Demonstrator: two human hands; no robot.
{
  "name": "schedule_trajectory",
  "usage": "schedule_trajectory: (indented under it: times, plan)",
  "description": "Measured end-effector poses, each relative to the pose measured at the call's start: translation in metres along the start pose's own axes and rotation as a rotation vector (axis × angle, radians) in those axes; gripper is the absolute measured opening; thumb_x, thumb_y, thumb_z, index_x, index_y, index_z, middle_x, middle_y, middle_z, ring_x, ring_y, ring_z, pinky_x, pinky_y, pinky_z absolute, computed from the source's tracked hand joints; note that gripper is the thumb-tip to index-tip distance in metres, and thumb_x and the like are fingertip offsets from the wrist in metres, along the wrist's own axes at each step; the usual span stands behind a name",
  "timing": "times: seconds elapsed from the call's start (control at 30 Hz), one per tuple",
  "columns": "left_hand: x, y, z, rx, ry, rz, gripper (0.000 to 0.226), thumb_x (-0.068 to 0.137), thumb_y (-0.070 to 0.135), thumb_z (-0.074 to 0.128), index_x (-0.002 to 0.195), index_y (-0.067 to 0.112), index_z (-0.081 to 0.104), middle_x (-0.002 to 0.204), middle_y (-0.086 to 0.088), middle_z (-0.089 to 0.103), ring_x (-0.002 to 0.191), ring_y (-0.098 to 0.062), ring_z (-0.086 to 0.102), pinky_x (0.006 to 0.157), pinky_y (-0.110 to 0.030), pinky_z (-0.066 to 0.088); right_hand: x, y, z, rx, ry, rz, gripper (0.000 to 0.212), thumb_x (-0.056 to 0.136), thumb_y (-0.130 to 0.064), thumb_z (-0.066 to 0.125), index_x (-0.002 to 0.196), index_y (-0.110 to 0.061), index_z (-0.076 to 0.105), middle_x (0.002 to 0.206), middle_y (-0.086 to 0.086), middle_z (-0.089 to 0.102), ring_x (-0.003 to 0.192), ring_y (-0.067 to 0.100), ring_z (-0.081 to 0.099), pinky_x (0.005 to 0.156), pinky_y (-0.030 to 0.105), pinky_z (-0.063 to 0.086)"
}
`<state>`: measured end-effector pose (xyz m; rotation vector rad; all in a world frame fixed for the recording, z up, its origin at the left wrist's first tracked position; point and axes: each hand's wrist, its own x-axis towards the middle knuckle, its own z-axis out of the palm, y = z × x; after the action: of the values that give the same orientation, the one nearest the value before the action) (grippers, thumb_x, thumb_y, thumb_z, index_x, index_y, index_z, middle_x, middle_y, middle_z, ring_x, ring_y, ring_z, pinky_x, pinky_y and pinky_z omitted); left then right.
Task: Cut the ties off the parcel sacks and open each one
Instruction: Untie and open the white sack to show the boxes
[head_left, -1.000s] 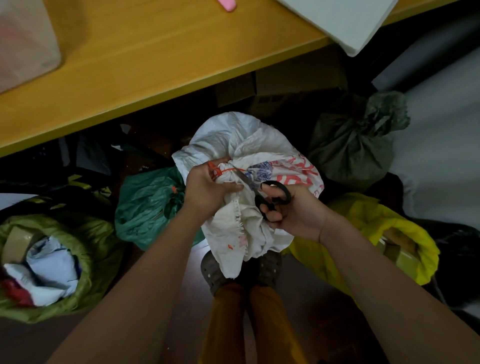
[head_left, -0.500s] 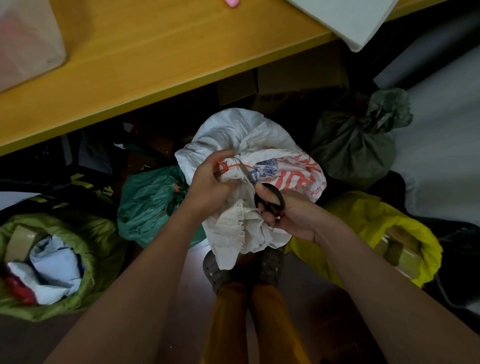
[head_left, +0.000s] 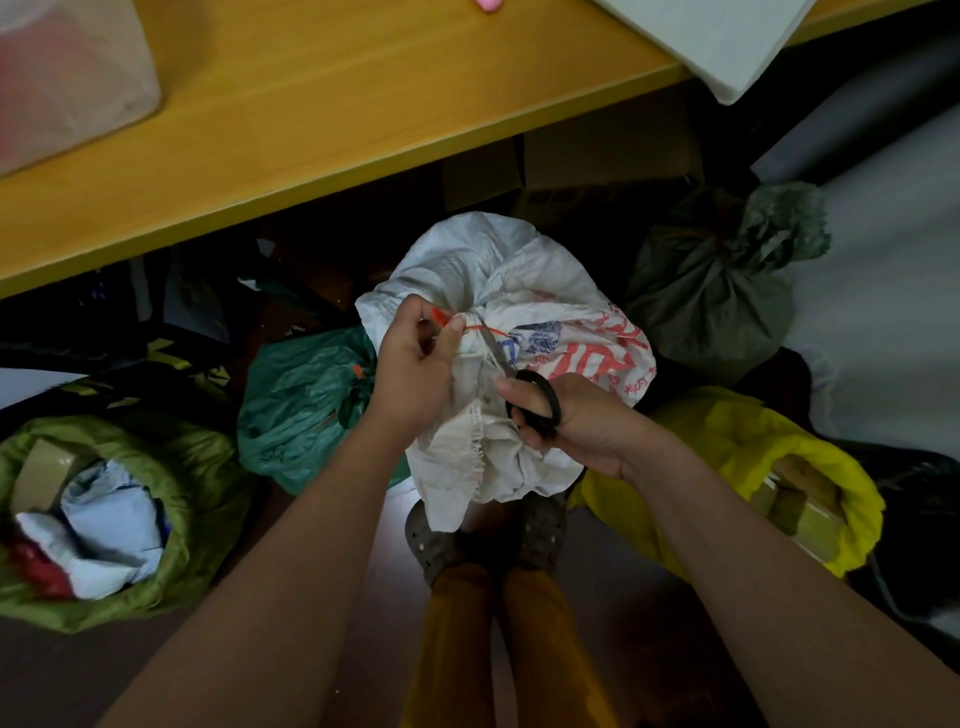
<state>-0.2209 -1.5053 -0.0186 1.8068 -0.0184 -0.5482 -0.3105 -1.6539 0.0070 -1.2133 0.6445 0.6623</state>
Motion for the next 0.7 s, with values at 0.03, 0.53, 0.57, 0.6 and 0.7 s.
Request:
schedule_trajectory:
  times: [0.03, 0.53, 0.57, 0.6, 0.7]
  plan:
    - [-0.001, -0.001, 0.000, -0.005, 0.007, -0.012, 0.020, 0.097, 0.017, 0.055, 0.079, 0.019, 0.045, 0.073, -0.012, 0.049, 0.064, -0.017, 0.045, 0.056, -0.030, 0.040, 0.000, 0.001, 0.000, -0.016, 0.009, -0.010, 0.041, 0.077, -0.046, 0.072, 0.062, -0.010, 0.059, 0.060, 0.009, 0.050, 0.053, 0.016, 0.043, 0.061, 0.030, 0.034]
    - [-0.009, 0.002, -0.005, -0.094, 0.067, -0.074, 0.016, 0.095, 0.012, 0.058, 0.080, 0.009, 0.051, 0.074, -0.019, 0.058, 0.067, -0.021, 0.051, 0.058, -0.028, 0.045, -0.002, 0.018, 0.004, 0.025, -0.045, 0.038, 0.034, 0.076, -0.045, 0.075, 0.065, -0.015, 0.065, 0.061, 0.004, 0.054, 0.057, 0.013, 0.049, 0.060, 0.028, 0.033]
    - [-0.010, 0.002, -0.006, -0.091, 0.070, -0.072, 0.016, 0.094, 0.012, 0.059, 0.080, 0.010, 0.052, 0.077, -0.025, 0.059, 0.069, -0.022, 0.052, 0.061, -0.031, 0.045, -0.003, 0.017, 0.003, 0.030, -0.078, 0.065, 0.035, 0.075, -0.047, 0.075, 0.068, -0.014, 0.064, 0.064, 0.005, 0.055, 0.060, 0.013, 0.050, 0.059, 0.026, 0.033]
    - [-0.011, 0.002, -0.006, -0.089, 0.075, -0.071, 0.016, 0.093, 0.012, 0.060, 0.079, 0.010, 0.052, 0.080, -0.028, 0.060, 0.071, -0.023, 0.053, 0.064, -0.033, 0.045, -0.004, 0.016, 0.002, 0.033, -0.111, 0.089, 0.034, 0.076, -0.046, 0.073, 0.070, -0.014, 0.064, 0.065, 0.005, 0.055, 0.062, 0.013, 0.050, 0.057, 0.025, 0.034]
    - [-0.013, 0.002, -0.007, -0.103, 0.089, -0.068, 0.019, 0.090, 0.009, 0.063, 0.074, 0.015, 0.054, 0.077, -0.015, 0.065, 0.071, -0.018, 0.058, 0.066, -0.028, 0.047, -0.009, 0.014, -0.003, 0.033, -0.188, 0.146, 0.027, 0.084, -0.038, 0.069, 0.074, -0.014, 0.062, 0.069, 0.005, 0.056, 0.067, 0.014, 0.049, 0.057, 0.023, 0.035]
